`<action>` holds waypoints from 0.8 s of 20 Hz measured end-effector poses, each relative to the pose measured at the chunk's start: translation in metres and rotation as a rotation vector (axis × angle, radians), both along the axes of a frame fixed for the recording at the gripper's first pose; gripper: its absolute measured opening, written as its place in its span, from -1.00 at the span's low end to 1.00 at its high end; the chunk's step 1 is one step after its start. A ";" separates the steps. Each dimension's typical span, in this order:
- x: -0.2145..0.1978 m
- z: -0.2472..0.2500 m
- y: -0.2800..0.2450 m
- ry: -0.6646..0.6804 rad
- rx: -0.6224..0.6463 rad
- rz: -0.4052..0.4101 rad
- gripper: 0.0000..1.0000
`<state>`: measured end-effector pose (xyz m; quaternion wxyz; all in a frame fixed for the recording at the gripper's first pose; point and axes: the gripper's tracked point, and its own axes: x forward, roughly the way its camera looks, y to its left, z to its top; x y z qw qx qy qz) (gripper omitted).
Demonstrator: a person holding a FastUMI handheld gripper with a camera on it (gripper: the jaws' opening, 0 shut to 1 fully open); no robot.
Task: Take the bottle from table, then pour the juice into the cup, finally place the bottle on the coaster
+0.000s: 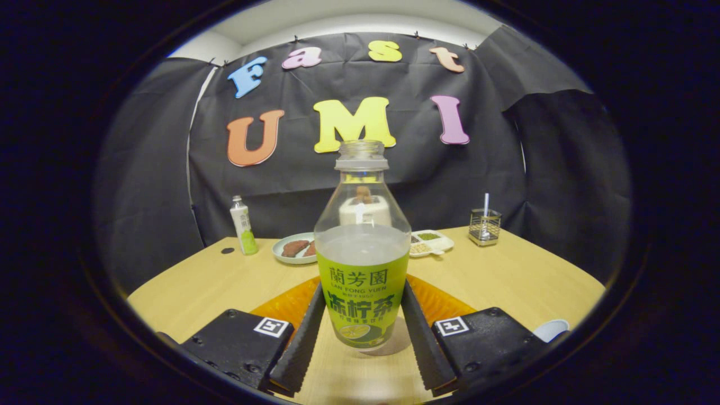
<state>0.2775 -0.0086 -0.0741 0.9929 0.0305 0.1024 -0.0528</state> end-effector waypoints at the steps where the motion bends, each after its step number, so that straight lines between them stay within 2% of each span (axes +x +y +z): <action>1: 0.005 -0.004 -0.003 0.008 -0.007 -0.002 0.60; 10: 0.026 -0.031 -0.014 0.085 -0.028 -0.016 0.61; 16: 0.022 -0.030 -0.019 0.113 -0.042 -0.027 0.66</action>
